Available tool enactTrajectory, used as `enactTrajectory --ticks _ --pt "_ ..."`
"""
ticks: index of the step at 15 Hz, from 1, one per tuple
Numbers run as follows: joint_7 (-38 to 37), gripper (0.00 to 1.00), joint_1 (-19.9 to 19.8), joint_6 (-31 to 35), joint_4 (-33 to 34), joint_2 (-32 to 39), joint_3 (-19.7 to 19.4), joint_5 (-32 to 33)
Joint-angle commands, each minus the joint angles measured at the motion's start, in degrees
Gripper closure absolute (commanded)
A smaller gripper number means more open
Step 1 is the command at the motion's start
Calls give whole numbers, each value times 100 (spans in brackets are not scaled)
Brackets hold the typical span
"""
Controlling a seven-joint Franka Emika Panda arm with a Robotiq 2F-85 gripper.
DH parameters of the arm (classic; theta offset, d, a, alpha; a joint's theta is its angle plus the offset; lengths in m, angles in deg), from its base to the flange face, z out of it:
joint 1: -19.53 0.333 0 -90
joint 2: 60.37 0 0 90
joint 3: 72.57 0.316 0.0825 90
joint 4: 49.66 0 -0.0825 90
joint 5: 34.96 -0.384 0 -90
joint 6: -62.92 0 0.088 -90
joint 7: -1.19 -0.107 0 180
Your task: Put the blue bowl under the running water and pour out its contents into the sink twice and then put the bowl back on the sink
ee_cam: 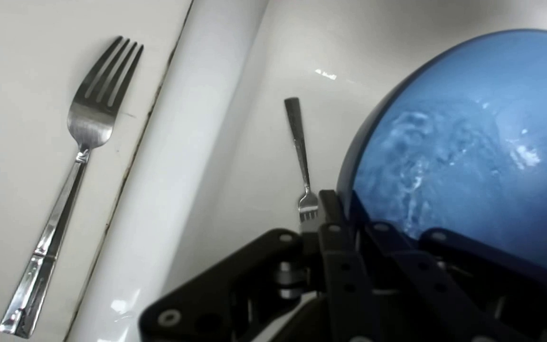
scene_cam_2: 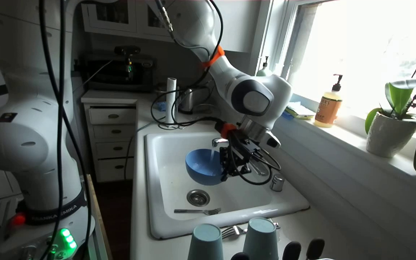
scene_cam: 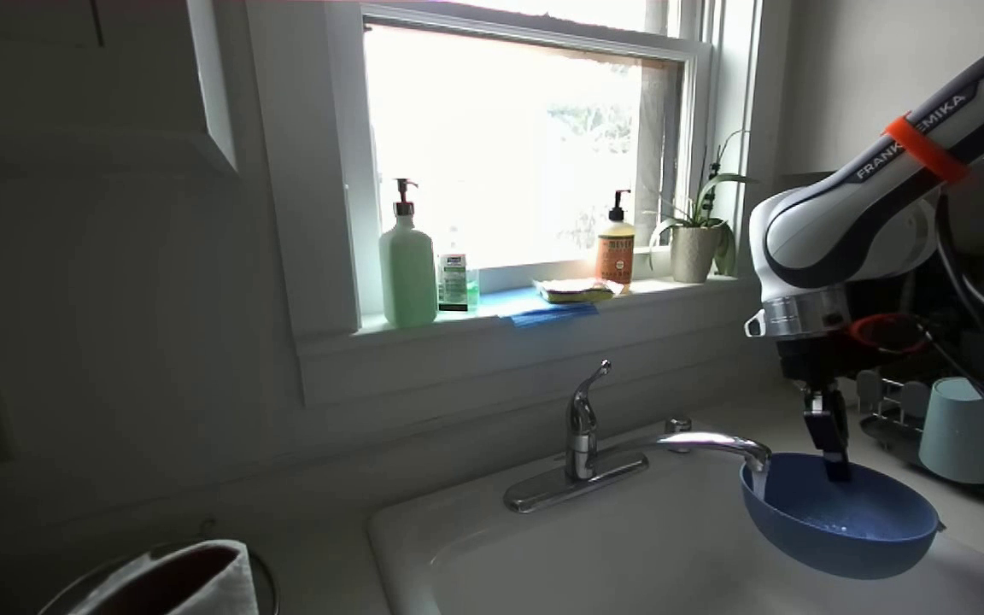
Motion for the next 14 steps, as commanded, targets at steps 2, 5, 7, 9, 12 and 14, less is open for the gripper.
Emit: enactTrajectory --ticks 2,5,7,9,12,14 --pt "166 99 44 128 -278 -305 -29 -21" --pt "126 99 72 213 -239 -330 -40 121" --pt "55 99 99 337 -215 -347 -54 292" --pt "-50 99 147 599 -245 -387 -69 629" --pt "-348 99 252 1117 -319 -461 -98 1486" --pt "-604 99 324 1545 -406 -523 -104 2082"
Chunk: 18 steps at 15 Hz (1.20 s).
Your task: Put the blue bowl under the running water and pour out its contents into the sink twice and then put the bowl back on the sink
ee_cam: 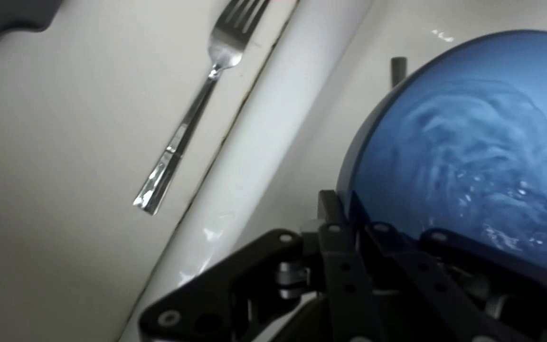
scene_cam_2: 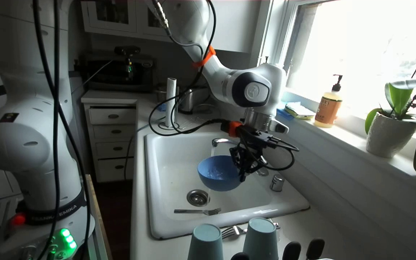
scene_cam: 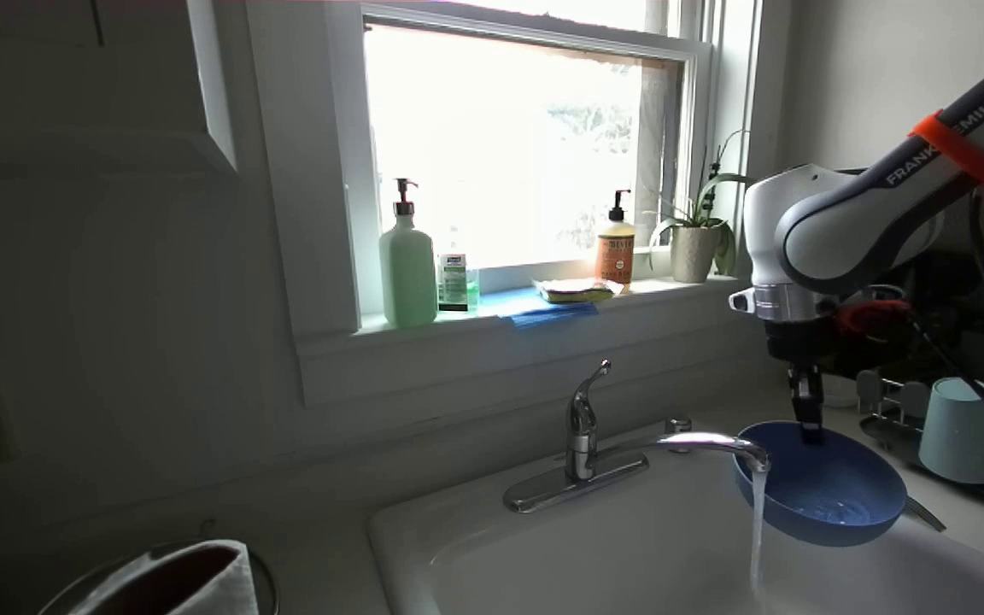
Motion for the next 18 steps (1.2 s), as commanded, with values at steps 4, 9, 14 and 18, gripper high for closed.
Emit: enactTrajectory --ticks 4,9,14,18 --pt "-1043 99 359 1385 -647 -520 -107 2061" --pt "-2353 99 503 2070 -931 -782 -108 4181" --pt "-3921 99 495 2243 -936 -1084 -24 6352" --pt "-5318 99 482 2157 -1064 -1234 63 8083"
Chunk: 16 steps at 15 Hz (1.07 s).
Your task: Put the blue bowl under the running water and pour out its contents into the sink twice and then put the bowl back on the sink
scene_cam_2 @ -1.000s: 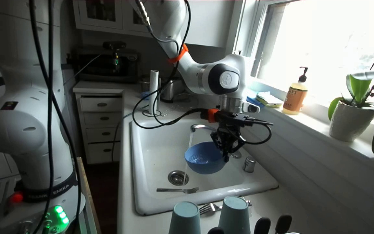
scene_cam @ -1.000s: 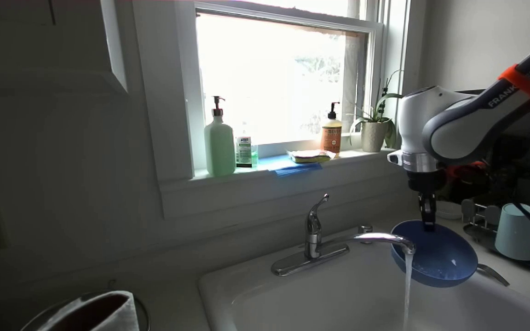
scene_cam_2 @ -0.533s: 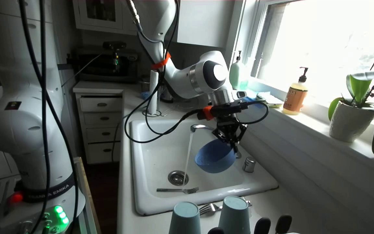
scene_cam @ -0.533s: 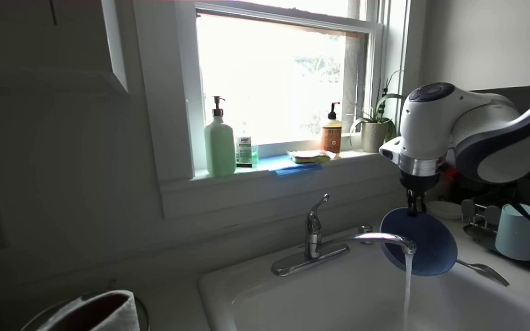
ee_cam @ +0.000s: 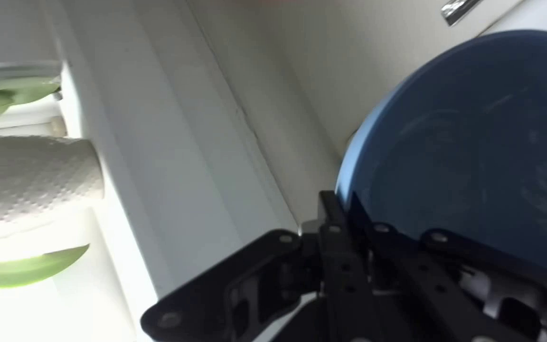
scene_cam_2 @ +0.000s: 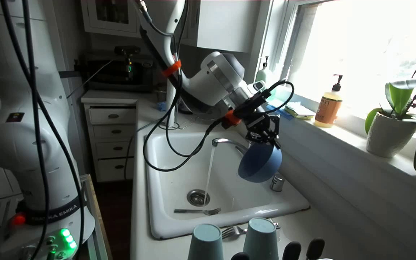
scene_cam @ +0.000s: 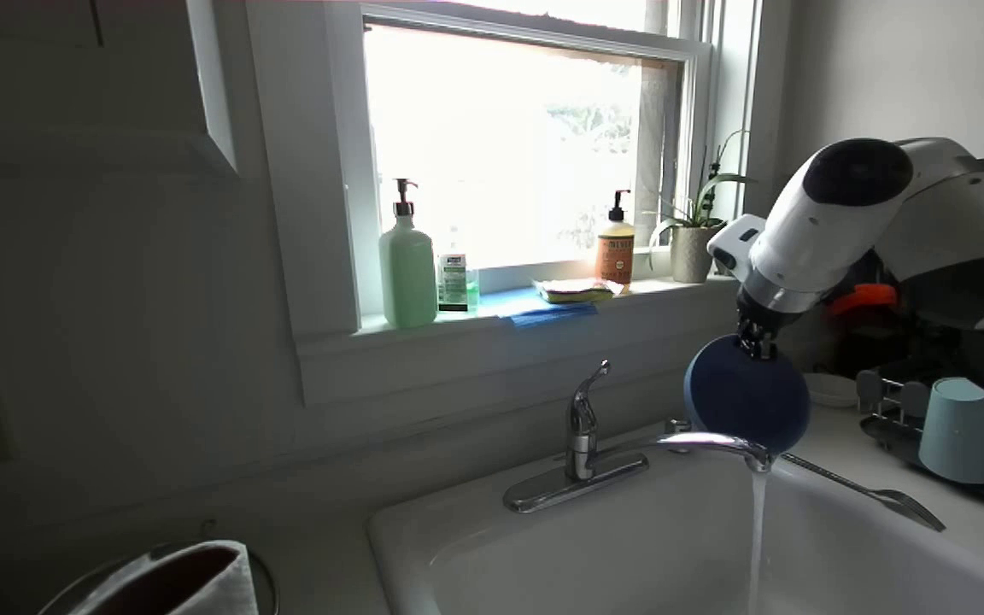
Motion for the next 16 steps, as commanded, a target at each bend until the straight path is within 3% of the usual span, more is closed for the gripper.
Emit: enactTrajectory --ticks 1,7,16 --pt "-1219 99 27 -29 -337 -339 56 1452" --pt "-2467 99 66 -218 -692 -495 176 2827" --pt "-3333 99 279 -476 -882 -677 143 3724"
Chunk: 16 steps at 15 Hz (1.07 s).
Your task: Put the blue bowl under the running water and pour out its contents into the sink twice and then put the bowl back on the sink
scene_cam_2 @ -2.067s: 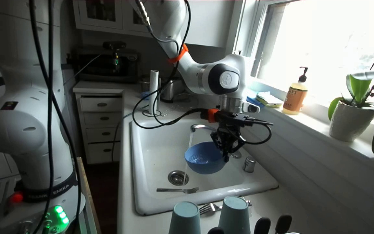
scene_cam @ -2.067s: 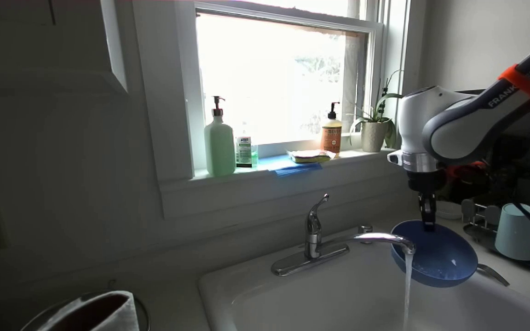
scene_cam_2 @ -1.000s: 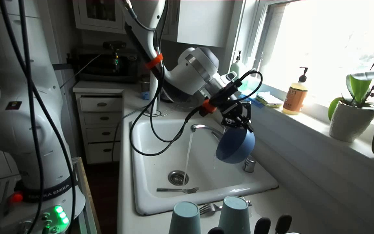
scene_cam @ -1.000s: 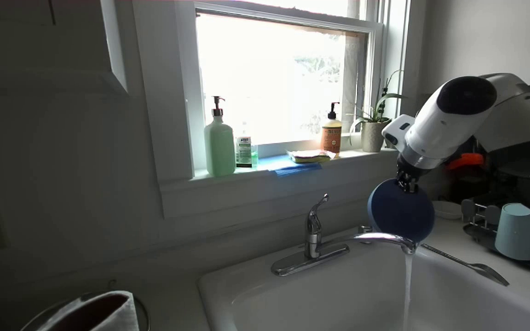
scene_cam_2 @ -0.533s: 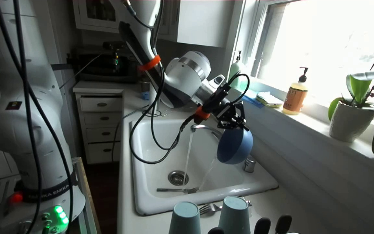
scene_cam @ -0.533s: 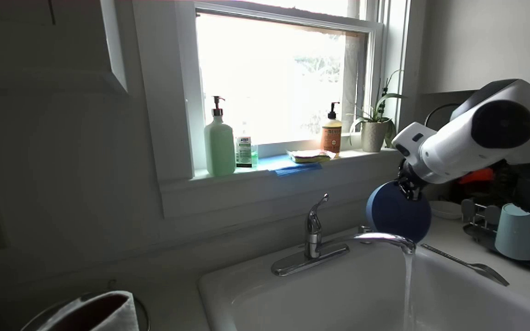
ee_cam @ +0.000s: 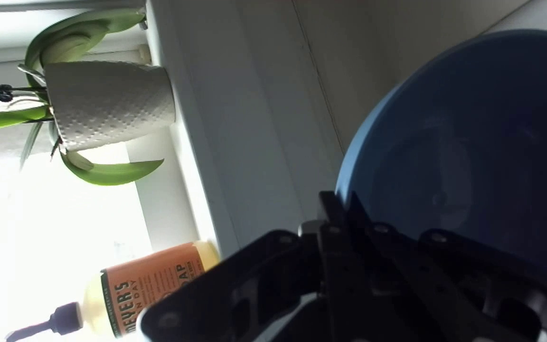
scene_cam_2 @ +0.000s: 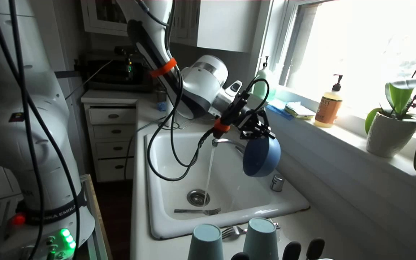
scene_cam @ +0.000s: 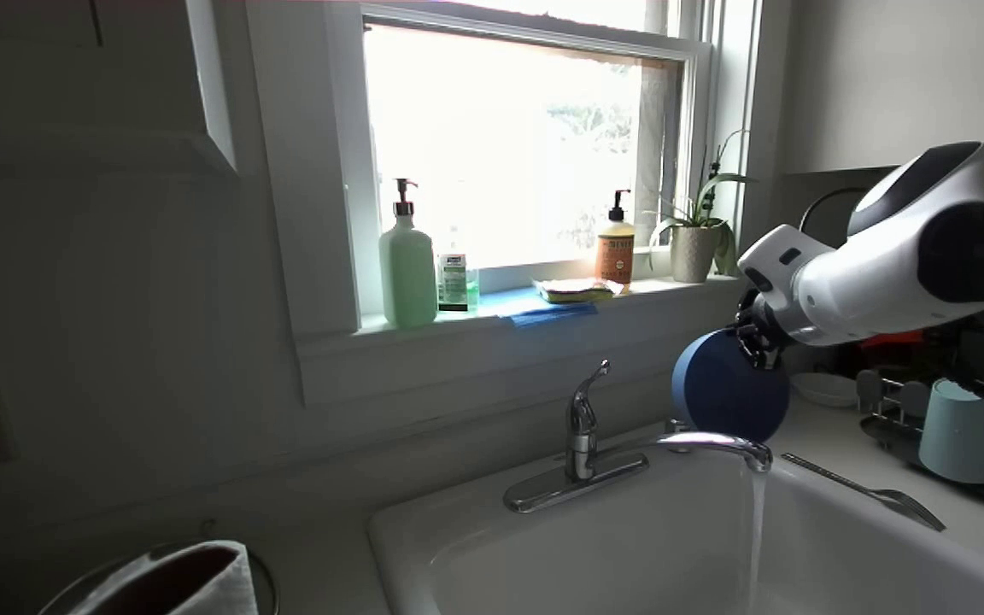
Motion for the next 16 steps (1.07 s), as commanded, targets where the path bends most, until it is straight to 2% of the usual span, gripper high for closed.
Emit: enactTrajectory --ticks 1,11,12,15,16 --pt "-423 99 106 -239 -244 -295 -12 451" --pt "-1227 99 234 -596 -448 -553 -31 1496" --pt "-1222 99 241 -628 -450 -554 -38 1445" --pt "-714 99 169 -452 -264 -366 -129 567" --pt "-350 99 133 -322 -181 -296 -172 12"
